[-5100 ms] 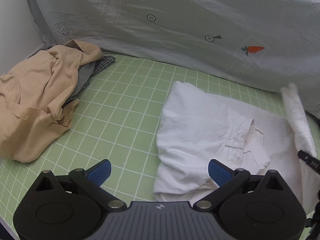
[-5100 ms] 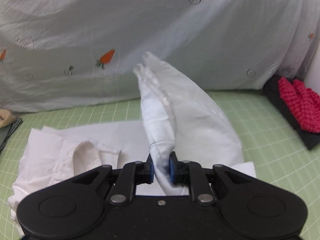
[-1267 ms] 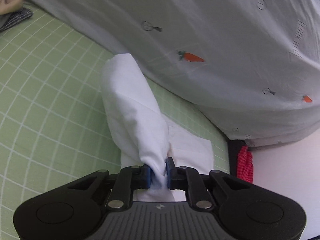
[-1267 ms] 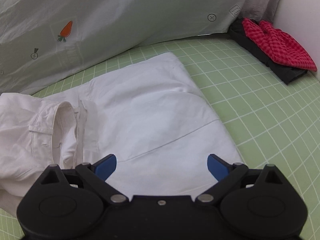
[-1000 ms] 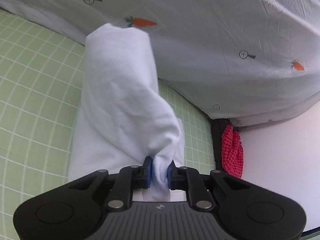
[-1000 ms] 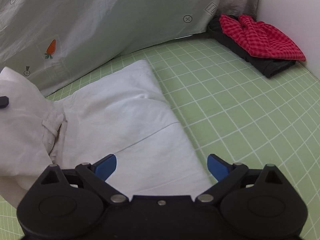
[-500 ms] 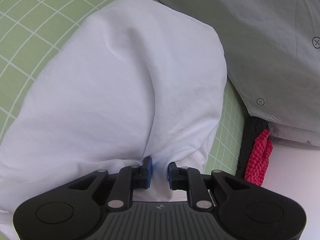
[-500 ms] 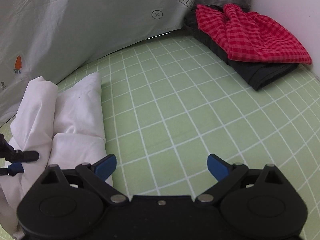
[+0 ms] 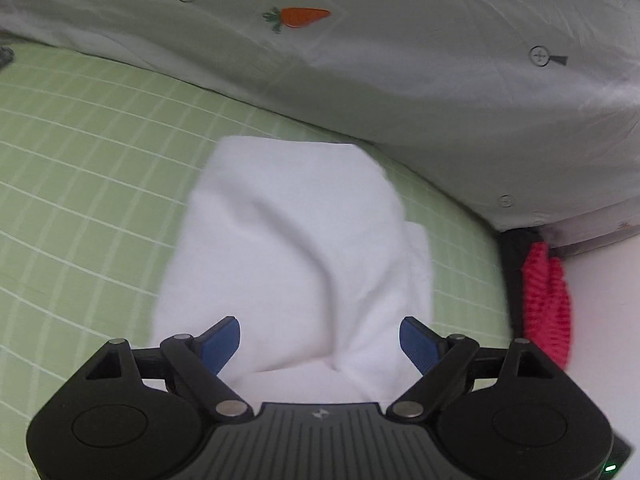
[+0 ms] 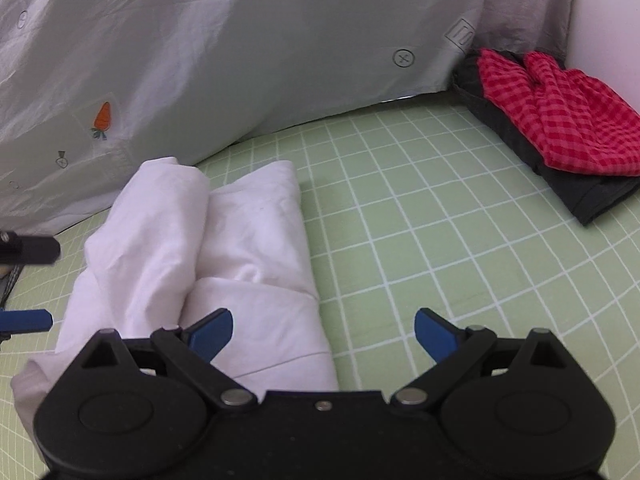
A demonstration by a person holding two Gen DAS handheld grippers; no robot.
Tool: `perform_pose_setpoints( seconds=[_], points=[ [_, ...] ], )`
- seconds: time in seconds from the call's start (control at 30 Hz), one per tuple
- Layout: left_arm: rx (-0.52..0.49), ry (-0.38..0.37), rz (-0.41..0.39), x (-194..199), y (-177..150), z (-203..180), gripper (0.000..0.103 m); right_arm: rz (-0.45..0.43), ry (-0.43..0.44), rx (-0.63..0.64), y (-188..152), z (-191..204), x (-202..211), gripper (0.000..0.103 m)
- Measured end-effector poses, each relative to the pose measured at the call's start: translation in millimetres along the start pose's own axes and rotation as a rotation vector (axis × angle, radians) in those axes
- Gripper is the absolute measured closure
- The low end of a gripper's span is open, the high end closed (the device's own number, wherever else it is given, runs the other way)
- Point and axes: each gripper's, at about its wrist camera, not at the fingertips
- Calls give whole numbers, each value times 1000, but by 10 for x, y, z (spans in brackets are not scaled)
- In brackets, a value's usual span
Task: Fold clothes
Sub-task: 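Fold the lifted end over the bundle and open the left gripper, then grasp the folded bundle with the left gripper while the right gripper grasps its other side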
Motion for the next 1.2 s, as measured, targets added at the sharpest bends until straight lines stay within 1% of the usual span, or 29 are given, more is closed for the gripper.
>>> perform_pose_setpoints(
  seconds=[0.07, 0.17, 0.2, 0.27, 0.3, 0.37, 0.4, 0.43, 0.47, 0.5, 0.57, 0.6, 0.63, 0.67, 0.7, 0.73, 0.83, 0.87, 0.9, 0.97, 1.0, 1.03, 1.07, 1.1, 1.13, 1.17, 1.2],
  points=[
    [-5, 82, 5, -2, -7, 200, 16, -20, 26, 36, 57, 160, -30, 4],
    [-11, 201, 14, -6, -18, 499, 16, -46, 114, 91, 159, 408, -126, 3],
    [2, 188, 32, -26, -40, 574, 16, -46, 150, 98, 193, 478, -177, 3],
    [33, 147, 60, -51, -94, 695, 15, -18, 216, 89, 232, 582, -311, 3],
    [36, 139, 64, -61, -129, 728, 15, -1, 249, 82, 250, 631, -382, 3],
    [9, 144, 58, -86, -158, 732, 11, 24, 302, 64, 255, 703, -490, 4],
    [6, 147, 62, -89, -169, 724, 9, 36, 337, 52, 245, 737, -534, 7],
    [3, 151, 66, -92, -179, 716, 8, 49, 376, 38, 231, 772, -573, 17],
    [0, 154, 70, -96, -190, 708, 7, 69, 411, 27, 213, 808, -610, 21],
    [-7, 159, 69, -106, -198, 694, 7, 77, 417, 25, 199, 834, -618, 25],
    [-22, 170, 68, -128, -213, 667, 6, 80, 408, 30, 173, 873, -609, 40],
    [-29, 175, 67, -137, -221, 653, 6, 74, 407, 36, 176, 860, -585, 67],
    [-37, 174, 65, -129, -227, 639, 6, 60, 416, 32, 181, 821, -541, 80],
    [-45, 173, 62, -119, -234, 625, 6, 37, 423, 28, 196, 782, -471, 84],
    [-52, 168, 57, -90, -241, 607, 6, 10, 427, 26, 218, 744, -392, 91],
    [-65, 147, 45, -34, -239, 576, 6, -17, 432, 24, 240, 706, -313, 93],
    [-104, 84, 7, 134, -231, 483, 6, -139, 442, 65, 331, 572, 117, 94],
    [-115, 57, -8, 192, -226, 448, 6, -176, 432, 68, 349, 513, 256, 94],
    [-126, 33, -23, 247, -220, 413, 6, -187, 405, 68, 338, 431, 309, 94],
    [-153, 29, -43, 273, -226, 354, 6, -190, 336, 66, 297, 251, 346, 90],
    [-169, 44, -41, 235, -233, 336, 6, -140, 280, 73, 246, 170, 243, 72],
    [-173, 64, -26, 168, -233, 335, 6, -69, 216, 83, 181, 94, 86, 45],
    [-176, 85, -9, 100, -232, 335, 6, 24, 146, 86, 116, 20, -75, 42],
    [-168, 105, 19, 36, -230, 345, 6, 65, 129, 60, 58, -60, -147, 44],
    [-161, 113, 39, -11, -222, 357, 6, 80, 134, 23, 5, -144, -179, 44],
    [-158, 110, 47, -38, -219, 370, 6, 71, 158, -31, -32, -215, -180, 40],
    [-157, 113, 51, -64, -207, 379, 6, 51, 191, -93, -61, -281, -167, 27]
  ],
)
Point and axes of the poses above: each gripper's, at about its wrist camera, not at the fingertips, and x roughly against the way its jaws point, z to its left, y to its top, and after that the axes turned 14 degrees about x, right-handed
